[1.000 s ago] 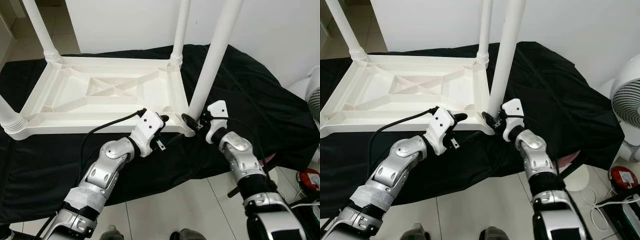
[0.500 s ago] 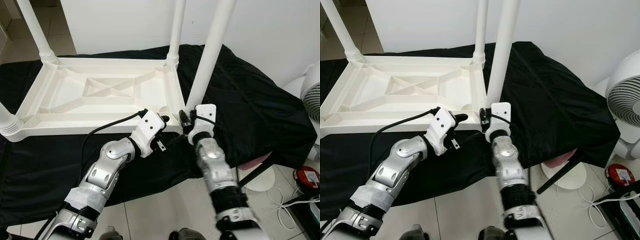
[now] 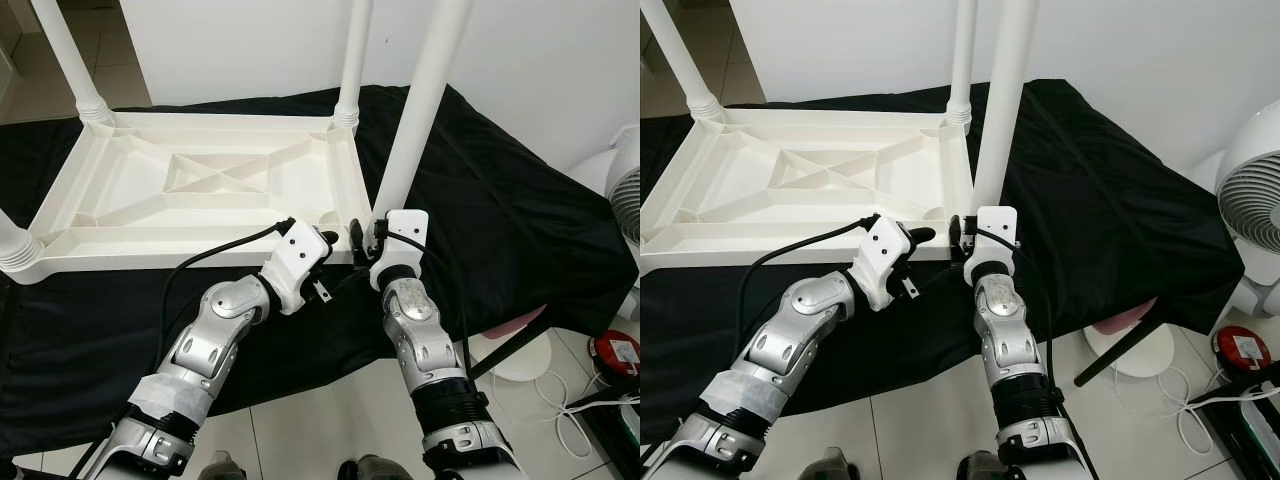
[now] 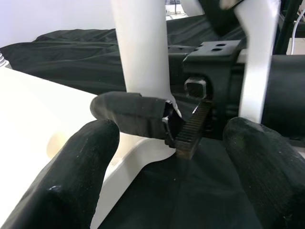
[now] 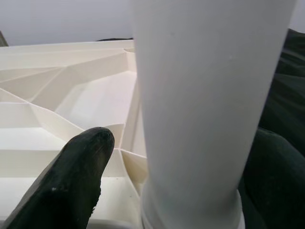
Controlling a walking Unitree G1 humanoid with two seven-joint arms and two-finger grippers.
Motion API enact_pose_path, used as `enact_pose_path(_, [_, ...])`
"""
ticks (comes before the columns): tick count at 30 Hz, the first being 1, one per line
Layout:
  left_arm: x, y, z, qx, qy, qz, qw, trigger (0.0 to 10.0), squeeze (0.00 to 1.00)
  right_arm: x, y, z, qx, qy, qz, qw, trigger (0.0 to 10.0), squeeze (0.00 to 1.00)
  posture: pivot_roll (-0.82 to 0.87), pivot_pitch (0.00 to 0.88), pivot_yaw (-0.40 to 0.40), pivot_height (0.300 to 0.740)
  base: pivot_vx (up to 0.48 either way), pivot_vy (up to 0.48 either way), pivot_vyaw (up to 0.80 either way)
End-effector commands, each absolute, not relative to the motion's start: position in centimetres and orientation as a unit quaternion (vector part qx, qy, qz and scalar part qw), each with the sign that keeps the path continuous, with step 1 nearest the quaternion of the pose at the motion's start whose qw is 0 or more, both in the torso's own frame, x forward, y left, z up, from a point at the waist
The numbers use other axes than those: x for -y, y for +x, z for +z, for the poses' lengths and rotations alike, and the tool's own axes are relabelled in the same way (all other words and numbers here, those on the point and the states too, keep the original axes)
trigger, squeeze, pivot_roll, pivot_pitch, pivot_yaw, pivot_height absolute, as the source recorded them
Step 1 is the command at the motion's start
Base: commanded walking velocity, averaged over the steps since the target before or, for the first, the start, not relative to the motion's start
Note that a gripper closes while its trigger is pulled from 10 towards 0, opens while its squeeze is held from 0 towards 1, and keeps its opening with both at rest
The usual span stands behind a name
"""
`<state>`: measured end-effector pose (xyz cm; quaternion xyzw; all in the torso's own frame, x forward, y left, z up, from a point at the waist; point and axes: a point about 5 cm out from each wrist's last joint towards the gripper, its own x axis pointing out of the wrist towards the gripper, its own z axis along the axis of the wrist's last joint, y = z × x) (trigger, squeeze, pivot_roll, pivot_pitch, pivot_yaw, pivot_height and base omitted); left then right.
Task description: Building children table
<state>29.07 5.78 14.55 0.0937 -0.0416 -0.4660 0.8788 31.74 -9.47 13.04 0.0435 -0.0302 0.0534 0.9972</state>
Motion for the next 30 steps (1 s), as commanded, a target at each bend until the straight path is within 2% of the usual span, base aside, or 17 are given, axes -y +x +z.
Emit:
enact_pose_path(1, [-5.7, 29.0, 14.7, 0.043, 0.097, -0.467, 0.878, 10.0, 0.00, 9.9, 31.4, 13.3, 0.045, 0.055, 0.062, 0.996, 10.0, 1.00, 0.02, 0.000, -0.030, 0.740, 0.000, 0.000, 0.00])
enact_pose_path(7, [-5.6, 29.1, 14.7, 0.043, 0.097, -0.467, 0.878, 10.0, 0.00, 11.4, 31.0, 12.9, 0.049, 0.026, 0.102, 0.993, 10.0, 1.00, 0.01, 0.000, -0.025, 0.740, 0.000, 0.000, 0.00])
enact_pose_path(8, [-5.6, 29.1, 14.7, 0.043, 0.097, -0.467, 0.878, 10.0, 0.00, 12.0, 30.9, 12.7, 0.048, 0.008, 0.133, 0.990, 10.0, 0.25, 0.01, 0.000, -0.025, 0.740, 0.000, 0.000, 0.00])
enact_pose_path(9, [-5.6, 29.1, 14.7, 0.043, 0.097, -0.467, 0.878, 10.0, 0.00, 12.0, 30.9, 12.7, 0.048, 0.008, 0.133, 0.990, 10.0, 0.25, 0.01, 0.000, -0.025, 0.740, 0.000, 0.000, 0.00])
enact_pose_path(10, [-5.6, 29.1, 14.7, 0.043, 0.097, -0.468, 0.877, 10.0, 0.00, 12.3, 30.8, 12.6, 0.048, -0.007, 0.162, 0.986, 10.0, 0.00, 0.01, 0.000, -0.025, 0.740, 0.000, 0.000, 0.00])
enact_pose_path(16, [-5.6, 29.1, 14.7, 0.043, 0.099, -0.469, 0.876, 10.0, 0.00, 13.1, 31.0, 12.5, 0.044, -0.032, 0.210, 0.976, 10.0, 0.00, 0.01, 0.000, -0.017, 0.740, 0.000, 0.000, 0.00])
enact_pose_path(19, [-5.6, 29.2, 14.8, 0.042, 0.099, -0.471, 0.875, 10.0, 0.00, 14.0, 32.2, 12.8, 0.040, -0.065, 0.262, 0.962, 10.0, 0.00, 0.00, 0.000, -0.010, 0.740, 0.000, 0.000, 0.00])
enact_pose_path(22, [-5.6, 29.2, 14.7, 0.042, 0.100, -0.472, 0.875, 10.0, 0.00, 14.3, 32.8, 13.1, 0.037, -0.066, 0.275, 0.959, 10.0, 0.00, 0.00, 0.000, -0.010, 0.740, 0.000, 0.000, 0.00])
enact_pose_path(26, [-5.6, 29.2, 14.8, 0.041, 0.101, -0.473, 0.874, 10.0, 0.00, 14.2, 33.3, 13.1, 0.031, -0.075, 0.289, 0.954, 10.0, 0.00, 0.01, 0.000, -0.007, 0.740, 0.000, 0.000, 0.00])
enact_pose_path(30, [-5.8, 29.3, 14.9, 0.042, 0.104, -0.474, 0.873, 10.0, 0.00, 13.5, 34.8, 13.3, 0.012, -0.111, 0.335, 0.936, 10.0, 0.00, 0.03, 0.000, -0.010, 0.740, 0.000, 0.000, 0.00])
